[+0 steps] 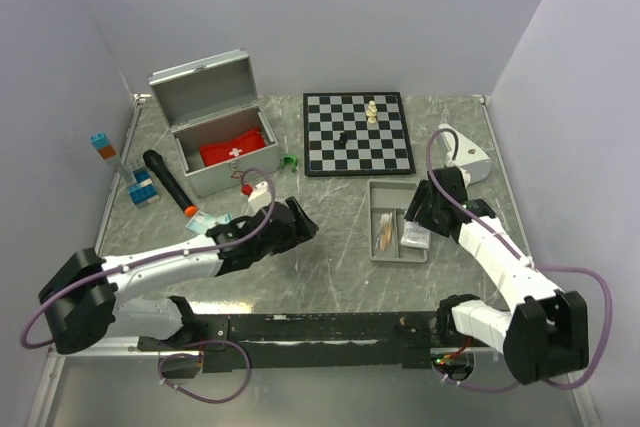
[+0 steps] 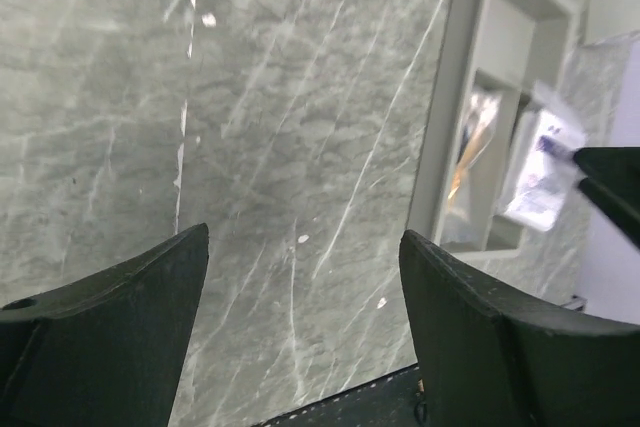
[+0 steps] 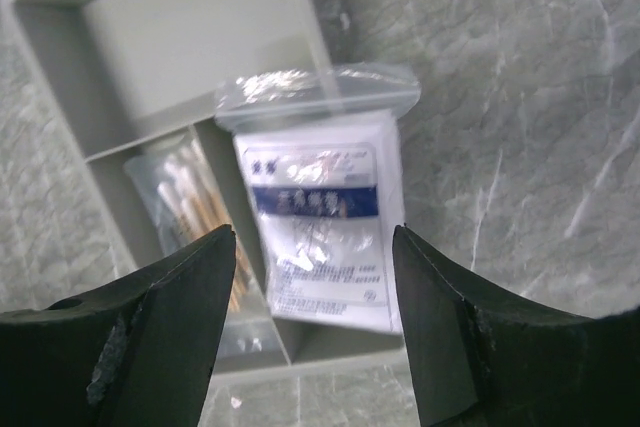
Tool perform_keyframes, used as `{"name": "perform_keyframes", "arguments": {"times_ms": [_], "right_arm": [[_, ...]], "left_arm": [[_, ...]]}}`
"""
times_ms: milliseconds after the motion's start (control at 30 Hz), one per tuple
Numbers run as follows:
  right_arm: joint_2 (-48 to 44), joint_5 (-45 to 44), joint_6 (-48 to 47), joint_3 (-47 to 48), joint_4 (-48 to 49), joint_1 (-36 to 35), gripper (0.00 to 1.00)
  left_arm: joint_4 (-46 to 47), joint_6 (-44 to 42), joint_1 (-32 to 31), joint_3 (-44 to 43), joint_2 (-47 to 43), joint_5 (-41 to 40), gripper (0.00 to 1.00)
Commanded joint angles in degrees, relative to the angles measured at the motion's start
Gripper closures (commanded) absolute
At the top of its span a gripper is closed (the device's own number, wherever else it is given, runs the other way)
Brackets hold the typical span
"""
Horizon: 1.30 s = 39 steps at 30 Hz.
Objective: Organize the medicine kit
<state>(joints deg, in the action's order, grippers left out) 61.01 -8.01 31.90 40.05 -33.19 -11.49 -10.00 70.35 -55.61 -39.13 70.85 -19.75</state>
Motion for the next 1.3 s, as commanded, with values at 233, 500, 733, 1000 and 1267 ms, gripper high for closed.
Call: {"name": "perform_keyframes", "arguments": {"times_ms": [233, 500, 733, 1000, 1267], "right_arm": [[4.5, 0.5, 0.0, -1.3, 4.3, 3.0, 0.29], [6.7, 4.7, -0.1, -3.1, 6.8, 3.7, 0.48], [3.3, 7.1, 0.8, -2.7, 6.5, 3.8, 0.78], [-1.9, 10.9, 2.5, -0.2, 5.5, 3.7, 1.00], [-9.8, 16.9, 13.4, -1.1, 14.4, 3.7, 1.00]], "left_arm": [[5.1, -0.1, 1.4, 3.6, -6.5, -0.4, 0.19], [5.9, -0.3, 1.5, 3.9, -5.4, 0.8, 0.20], [6.1, -0.4, 1.5, 4.1, -5.4, 1.3, 0.21], [6.7, -0.6, 1.5, 3.4, -3.5, 2.2, 0.21], [6.3, -0.7, 1.4, 3.2, -4.3, 1.7, 0.21]]}}
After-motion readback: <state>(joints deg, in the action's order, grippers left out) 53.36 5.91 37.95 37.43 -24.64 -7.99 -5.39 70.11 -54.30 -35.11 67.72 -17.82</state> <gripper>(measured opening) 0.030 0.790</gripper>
